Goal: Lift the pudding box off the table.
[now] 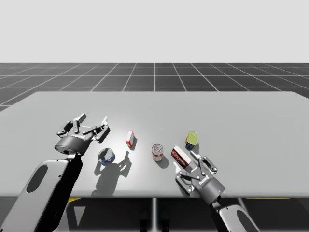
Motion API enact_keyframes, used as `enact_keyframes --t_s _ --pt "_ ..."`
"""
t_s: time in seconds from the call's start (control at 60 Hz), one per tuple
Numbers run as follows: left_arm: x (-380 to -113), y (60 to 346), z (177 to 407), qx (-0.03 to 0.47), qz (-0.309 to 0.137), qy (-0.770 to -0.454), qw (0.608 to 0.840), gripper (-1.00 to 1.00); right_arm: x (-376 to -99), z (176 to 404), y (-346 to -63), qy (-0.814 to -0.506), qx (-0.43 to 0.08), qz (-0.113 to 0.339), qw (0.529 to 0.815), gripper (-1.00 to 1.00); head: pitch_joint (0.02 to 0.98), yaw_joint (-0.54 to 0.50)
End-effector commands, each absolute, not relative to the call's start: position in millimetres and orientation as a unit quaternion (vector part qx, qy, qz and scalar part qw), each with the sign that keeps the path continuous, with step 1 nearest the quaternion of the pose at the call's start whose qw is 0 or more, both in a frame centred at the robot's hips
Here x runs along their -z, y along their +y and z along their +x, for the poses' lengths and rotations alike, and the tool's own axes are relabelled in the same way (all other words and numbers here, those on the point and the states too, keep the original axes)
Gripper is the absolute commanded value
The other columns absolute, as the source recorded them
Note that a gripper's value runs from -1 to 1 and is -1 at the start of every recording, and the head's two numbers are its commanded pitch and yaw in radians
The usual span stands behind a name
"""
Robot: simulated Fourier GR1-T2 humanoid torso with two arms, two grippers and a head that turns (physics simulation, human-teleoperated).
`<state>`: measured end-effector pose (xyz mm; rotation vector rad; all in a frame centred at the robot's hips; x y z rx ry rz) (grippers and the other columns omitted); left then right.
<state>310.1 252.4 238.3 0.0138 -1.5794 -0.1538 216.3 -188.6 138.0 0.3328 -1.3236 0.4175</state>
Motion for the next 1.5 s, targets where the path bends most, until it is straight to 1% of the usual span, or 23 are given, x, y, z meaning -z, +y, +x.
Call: enact_keyframes --t_s 0.017,0.083,0.167,0.2,0.233,0.25,0.283,0.3,0.317,0.383,0.467,0.483,0.533,0.667,0.733,0.817,0.95,1.017,1.083,1.217,1.283,1.4,1.5 --pt "-239 253 310 0.068 0.006 -0.709 0.701 -1.0 -133 232 -183 -0.591 -0.181 0.148 0.772 -1.0 0.89 -0.21" --pt "-239 253 310 0.068 0.007 -0.709 0.702 -1.0 -132 236 -182 -0.585 -0.174 0.144 0.779 -1.0 0.888 -0.21" --pt "-239 253 310 0.067 0.007 -0.709 0.702 -1.0 -131 237 -180 -0.563 -0.17 0.149 0.795 -1.0 0.882 -0.21" --pt "-239 253 310 0.067 0.007 -0.709 0.702 -1.0 -129 236 -180 -0.561 -0.176 0.152 0.795 -1.0 0.879 -0.21" --pt "-239 253 310 0.067 0.007 -0.709 0.702 -1.0 -128 235 -181 -0.559 -0.179 0.149 0.796 -0.67 0.874 -0.21" --pt "-239 253 310 0.067 0.007 -0.709 0.702 -1.0 -128 235 -181 -0.56 -0.177 0.15 0.795 -0.23 0.872 -0.21" --pt "-239 253 310 0.067 0.007 -0.709 0.702 -1.0 -127 234 -181 -0.561 -0.176 0.151 0.795 0.25 0.867 -0.21" --pt "-239 253 310 0.067 0.008 -0.709 0.702 -1.0 -127 234 -182 -0.561 -0.176 0.154 0.794 0.89 0.862 -0.21" --pt "-239 253 310 0.067 0.008 -0.709 0.702 -1.0 -127 233 -182 -0.563 -0.177 0.156 0.792 1.0 0.854 -0.21" --pt "-239 253 310 0.067 0.008 -0.709 0.702 -1.0 -127 233 -182 -0.562 -0.178 0.16 0.792 1.0 0.825 -0.2" --pt "-238 253 310 0.067 0.008 -0.709 0.702 -1.0 -127 233 -183 -0.563 -0.18 0.161 0.79 1.0 0.763 -0.2" --pt "-238 253 311 0.067 0.008 -0.709 0.702 -1.0 -127 232 -183 -0.563 -0.18 0.161 0.79 1.0 0.734 -0.2" --pt "-238 253 311 0.067 0.009 -0.709 0.702 -1.0 -127 232 -183 -0.564 -0.18 0.161 0.79 1.0 0.7 -0.19" --pt "-238 254 311 0.067 0.009 -0.709 0.702 -1.0 -126 232 -183 -0.566 -0.182 0.16 0.788 1.0 0.559 -0.19" --pt "-238 254 311 0.067 0.009 -0.709 0.702 -1.0 -126 231 -183 -0.568 -0.183 0.16 0.787 1.0 0.508 -0.19" --pt "-238 254 311 0.067 0.008 -0.71 0.701 -1.0 -126 231 -182 -0.571 -0.184 0.159 0.784 1.0 0.468 -0.19" --pt "-238 254 310 0.066 0.008 -0.71 0.701 -1.0 -128 231 -181 -0.582 -0.19 0.156 0.775 1.0 0.443 -0.19" --pt "-237 254 310 0.066 0.008 -0.71 0.701 -1.0 -135 230 -179 -0.584 -0.187 0.157 0.774 1.0 0.44 -0.19" --pt "-237 254 310 0.066 0.008 -0.71 0.701 -1.0 -146 229 -178 -0.592 -0.188 0.156 0.768 1.0 0.439 -0.19" --pt "-238 255 311 0.066 0.007 -0.71 0.701 -1.0 -178 227 -175 -0.616 -0.193 0.151 0.749 1.0 0.439 -0.2" --pt "-238 255 311 0.065 0.007 -0.71 0.701 -1.0 -193 226 -173 -0.621 -0.191 0.156 0.744 1.0 0.442 -0.19" --pt "-238 255 311 0.065 0.006 -0.71 0.701 -1.0 -212 225 -169 -0.635 -0.193 0.151 0.733 0.99 0.443 -0.19" --pt "-238 255 311 0.064 0.006 -0.711 0.7 -1.0 -236 224 -167 -0.661 -0.191 0.141 0.712 1.0 0.444 -0.19"
